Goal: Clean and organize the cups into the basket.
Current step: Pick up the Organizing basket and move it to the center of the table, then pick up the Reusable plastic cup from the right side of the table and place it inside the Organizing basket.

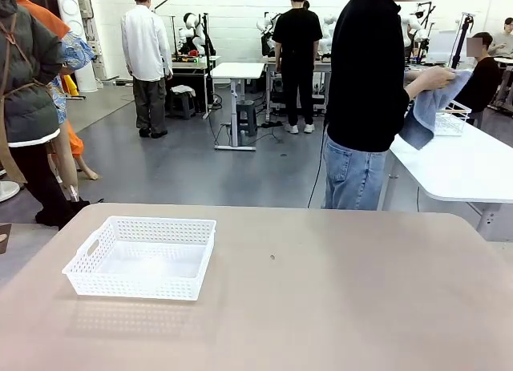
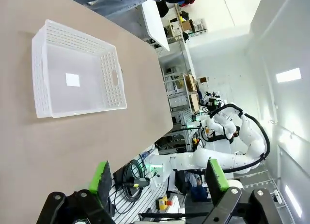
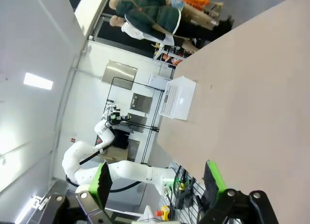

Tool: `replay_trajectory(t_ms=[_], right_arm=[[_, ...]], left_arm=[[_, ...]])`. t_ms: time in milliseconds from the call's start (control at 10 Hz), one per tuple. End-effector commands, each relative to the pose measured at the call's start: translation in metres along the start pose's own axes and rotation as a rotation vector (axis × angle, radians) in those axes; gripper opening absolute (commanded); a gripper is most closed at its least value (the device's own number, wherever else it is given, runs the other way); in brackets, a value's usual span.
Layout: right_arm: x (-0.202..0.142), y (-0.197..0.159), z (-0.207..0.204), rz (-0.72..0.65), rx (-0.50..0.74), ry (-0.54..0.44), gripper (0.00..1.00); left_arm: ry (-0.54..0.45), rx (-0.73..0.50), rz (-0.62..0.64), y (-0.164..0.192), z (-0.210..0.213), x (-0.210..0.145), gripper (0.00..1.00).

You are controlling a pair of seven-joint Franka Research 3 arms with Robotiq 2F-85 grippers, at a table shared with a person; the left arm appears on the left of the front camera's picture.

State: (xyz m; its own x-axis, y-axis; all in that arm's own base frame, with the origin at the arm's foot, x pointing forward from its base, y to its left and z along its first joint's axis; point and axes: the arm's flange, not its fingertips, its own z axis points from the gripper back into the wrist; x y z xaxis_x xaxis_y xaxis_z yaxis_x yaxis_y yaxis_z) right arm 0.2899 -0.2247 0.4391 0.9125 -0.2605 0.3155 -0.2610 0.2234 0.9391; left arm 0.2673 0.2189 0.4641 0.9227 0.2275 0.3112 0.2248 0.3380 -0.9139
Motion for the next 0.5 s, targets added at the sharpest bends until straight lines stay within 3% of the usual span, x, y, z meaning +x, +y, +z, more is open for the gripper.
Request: replay_trajectory(t_ms=[0,400], right_arm=[[0.0010,-0.0061,-0.0059,-0.019,0.012,0.027,1.00],[0.0010,-0.0061,-0.0059,-0.019,0.012,0.027,1.00]], left_arm=[[0.005,-0.009,-0.010,-0.0022,-0.0002,-0.0023,1.00],[0.005,-0.009,-0.010,-0.0022,-0.0002,-0.0023,1.00]])
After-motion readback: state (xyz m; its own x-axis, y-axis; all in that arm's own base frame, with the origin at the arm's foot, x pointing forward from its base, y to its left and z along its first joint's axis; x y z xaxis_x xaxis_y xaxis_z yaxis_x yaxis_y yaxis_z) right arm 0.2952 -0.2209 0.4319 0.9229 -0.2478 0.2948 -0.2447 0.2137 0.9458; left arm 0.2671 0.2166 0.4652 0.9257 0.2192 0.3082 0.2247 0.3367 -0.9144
